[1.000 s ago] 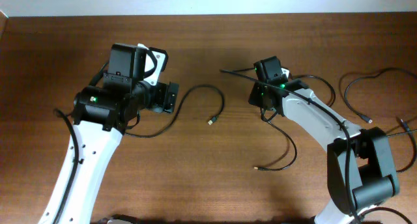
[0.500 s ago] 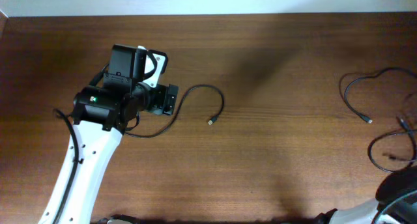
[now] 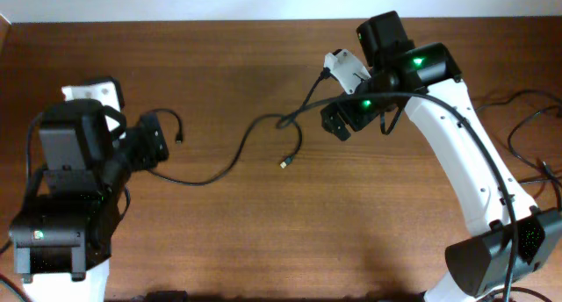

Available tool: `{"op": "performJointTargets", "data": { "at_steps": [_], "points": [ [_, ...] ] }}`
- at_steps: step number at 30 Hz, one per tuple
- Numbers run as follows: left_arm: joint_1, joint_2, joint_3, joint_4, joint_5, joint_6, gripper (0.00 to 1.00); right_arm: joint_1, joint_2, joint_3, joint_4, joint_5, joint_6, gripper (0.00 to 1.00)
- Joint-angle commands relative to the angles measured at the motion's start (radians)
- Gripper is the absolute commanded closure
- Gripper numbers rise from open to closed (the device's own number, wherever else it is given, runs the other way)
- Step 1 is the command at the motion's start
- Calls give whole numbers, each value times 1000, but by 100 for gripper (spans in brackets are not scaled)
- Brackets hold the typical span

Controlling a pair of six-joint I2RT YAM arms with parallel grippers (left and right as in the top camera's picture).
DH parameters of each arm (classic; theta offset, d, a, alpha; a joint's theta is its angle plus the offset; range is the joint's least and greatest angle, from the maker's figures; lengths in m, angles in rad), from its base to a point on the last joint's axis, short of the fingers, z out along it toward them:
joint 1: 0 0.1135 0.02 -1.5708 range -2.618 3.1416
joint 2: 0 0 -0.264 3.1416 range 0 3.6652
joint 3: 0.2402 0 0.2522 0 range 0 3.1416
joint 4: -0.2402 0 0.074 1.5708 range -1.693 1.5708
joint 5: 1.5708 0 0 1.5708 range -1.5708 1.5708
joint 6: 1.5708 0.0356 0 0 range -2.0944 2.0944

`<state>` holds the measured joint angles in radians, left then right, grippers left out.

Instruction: Untangle cables

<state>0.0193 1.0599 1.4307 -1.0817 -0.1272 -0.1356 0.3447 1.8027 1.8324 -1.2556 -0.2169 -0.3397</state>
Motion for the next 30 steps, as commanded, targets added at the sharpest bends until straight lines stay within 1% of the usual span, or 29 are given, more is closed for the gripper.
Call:
{"op": "performJointTargets", "data": {
  "at_steps": [1,3,4,5,7,8,9,10,11,12,13,14,16,18,19,21,23,25,27,29,30],
  "points": [
    [3,25,-101,-104,98,-5,20,36,-69,10,2,19,113,1],
    [3,29,-285,-79,165,4,20,69,-171,10,-47,19,140,1],
    [3,34,-393,-21,312,91,19,115,-244,10,-110,20,139,1],
    [3,42,-483,66,396,178,19,159,-294,10,-147,20,139,1],
    [3,80,-599,204,394,340,19,269,-373,10,-224,20,139,1],
    [3,109,-634,289,393,357,18,317,-395,10,-267,19,139,1],
    [3,168,-644,390,394,439,18,356,-404,10,-314,20,139,1],
    [3,217,-644,449,394,496,14,364,-403,10,-334,19,139,2],
    [3,271,-644,497,406,519,14,364,-404,10,-348,19,139,1],
    [3,338,-644,522,473,636,15,364,-404,10,-349,19,139,2],
    [3,424,-644,565,513,708,16,364,-404,10,-352,19,139,1],
    [3,499,-644,589,517,713,16,364,-404,10,-353,19,139,1],
    [3,584,-644,609,516,717,27,364,-404,10,-355,19,139,1],
    [3,666,-644,669,516,717,37,364,-404,10,-376,19,139,1],
    [3,674,-644,706,516,717,49,364,-404,10,-381,15,139,2],
    [3,674,-644,737,515,717,51,364,-404,10,-386,11,139,1],
    [3,674,-644,737,504,717,67,364,-404,10,-387,11,139,2],
    [3,676,-647,722,505,716,66,364,-404,10,-387,11,139,2],
    [3,676,-652,703,505,716,72,364,-404,10,-387,11,139,1],
    [3,676,-706,750,490,716,72,364,-404,10,-387,11,139,1],
    [3,676,-749,793,490,716,85,364,-404,10,-387,11,139,1]
  ]
}}
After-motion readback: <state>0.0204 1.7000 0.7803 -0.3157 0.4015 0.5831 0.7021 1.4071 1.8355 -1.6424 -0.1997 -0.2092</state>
